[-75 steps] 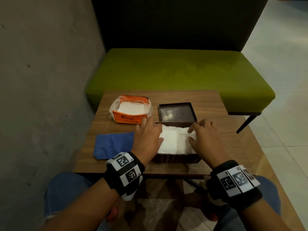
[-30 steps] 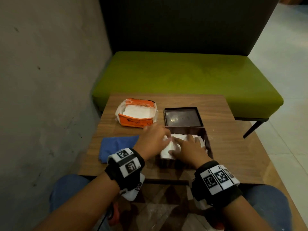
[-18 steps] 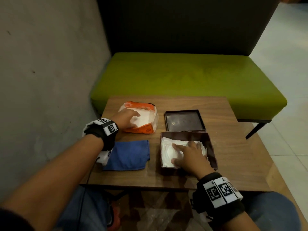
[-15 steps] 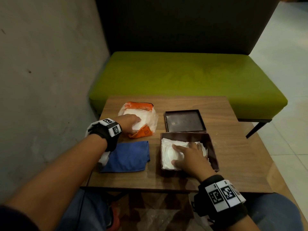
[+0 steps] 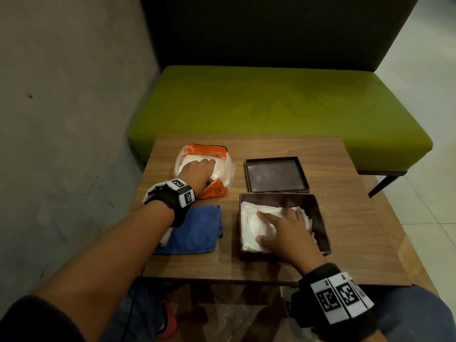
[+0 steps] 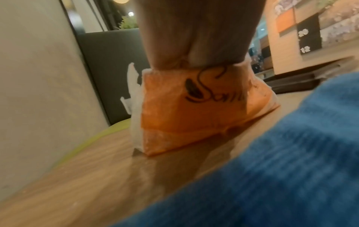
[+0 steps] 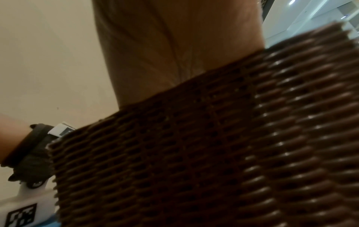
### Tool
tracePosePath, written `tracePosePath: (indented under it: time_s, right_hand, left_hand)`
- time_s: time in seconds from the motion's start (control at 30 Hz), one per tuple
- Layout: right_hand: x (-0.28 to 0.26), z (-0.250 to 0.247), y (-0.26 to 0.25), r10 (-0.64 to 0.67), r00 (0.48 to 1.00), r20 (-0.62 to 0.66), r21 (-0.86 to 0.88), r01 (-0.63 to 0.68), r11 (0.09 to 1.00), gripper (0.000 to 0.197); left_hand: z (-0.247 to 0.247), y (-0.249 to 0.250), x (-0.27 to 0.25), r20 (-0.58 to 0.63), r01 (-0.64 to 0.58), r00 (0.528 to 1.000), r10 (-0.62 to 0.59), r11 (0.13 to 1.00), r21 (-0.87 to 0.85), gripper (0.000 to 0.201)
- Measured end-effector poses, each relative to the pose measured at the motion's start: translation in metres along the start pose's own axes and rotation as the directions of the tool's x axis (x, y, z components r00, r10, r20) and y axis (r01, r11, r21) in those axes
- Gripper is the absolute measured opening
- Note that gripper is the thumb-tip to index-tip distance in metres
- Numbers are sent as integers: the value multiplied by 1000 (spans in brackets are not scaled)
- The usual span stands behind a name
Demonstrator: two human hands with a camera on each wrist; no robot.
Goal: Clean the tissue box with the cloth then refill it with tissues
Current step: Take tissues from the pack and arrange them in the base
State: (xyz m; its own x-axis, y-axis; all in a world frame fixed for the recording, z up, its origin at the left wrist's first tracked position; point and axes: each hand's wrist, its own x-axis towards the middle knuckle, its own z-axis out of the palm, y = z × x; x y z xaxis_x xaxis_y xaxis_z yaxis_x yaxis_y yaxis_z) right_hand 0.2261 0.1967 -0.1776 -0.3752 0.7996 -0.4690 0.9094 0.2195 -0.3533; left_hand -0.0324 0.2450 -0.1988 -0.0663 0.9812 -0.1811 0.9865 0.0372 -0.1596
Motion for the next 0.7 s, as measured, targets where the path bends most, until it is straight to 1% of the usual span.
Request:
tracePosePath:
  time_s: [0.1, 0.17, 0.27, 0.33, 0.43, 0.5, 0.53, 0.6, 0.7]
  right_hand:
    - [0, 0, -1, -1, 1000, -4, -7, 1, 1000, 64]
    - [0, 1, -1, 0, 1000, -7, -6, 0, 1000, 65]
    - [2, 1, 0, -1, 1000, -15, -3, 1, 1000, 65]
    - [2, 2, 0, -1, 1000, -14, 0, 1, 1000, 64]
    - [1, 1, 0, -1, 1000, -16, 10, 1, 1000, 64]
    - [1, 2, -1, 0, 1000, -22, 9, 0, 1000, 64]
    - [1, 2, -1, 2, 1000, -27, 10, -1, 1000, 64]
    - [1, 2, -1, 2, 999, -46, 22, -1, 1000, 62]
    - [0, 2, -1, 0, 997, -73, 55, 4, 999, 56]
  left_hand:
    - [-10, -6, 5, -83, -39, 996, 33, 996, -75, 49]
    - [-15, -10, 8, -145, -64, 988, 59, 997, -32, 50]
    - [-23, -12, 9, -157, -83, 983, 94, 994, 70, 55]
    - [-27, -12, 8, -144, -99, 983, 111, 992, 83, 59]
    - [-40, -14, 3, -138, -80, 986, 89, 994, 72, 53]
    - [-51, -15, 0, -203, -67, 976, 74, 997, 40, 50]
    - [-57, -16, -3, -246, -58, 967, 61, 998, 20, 45]
    - [-68, -19, -7, -320, -20, 947, 10, 999, -29, 35]
    - [-79, -29, -16, -406, 34, 911, -69, 995, -93, 30]
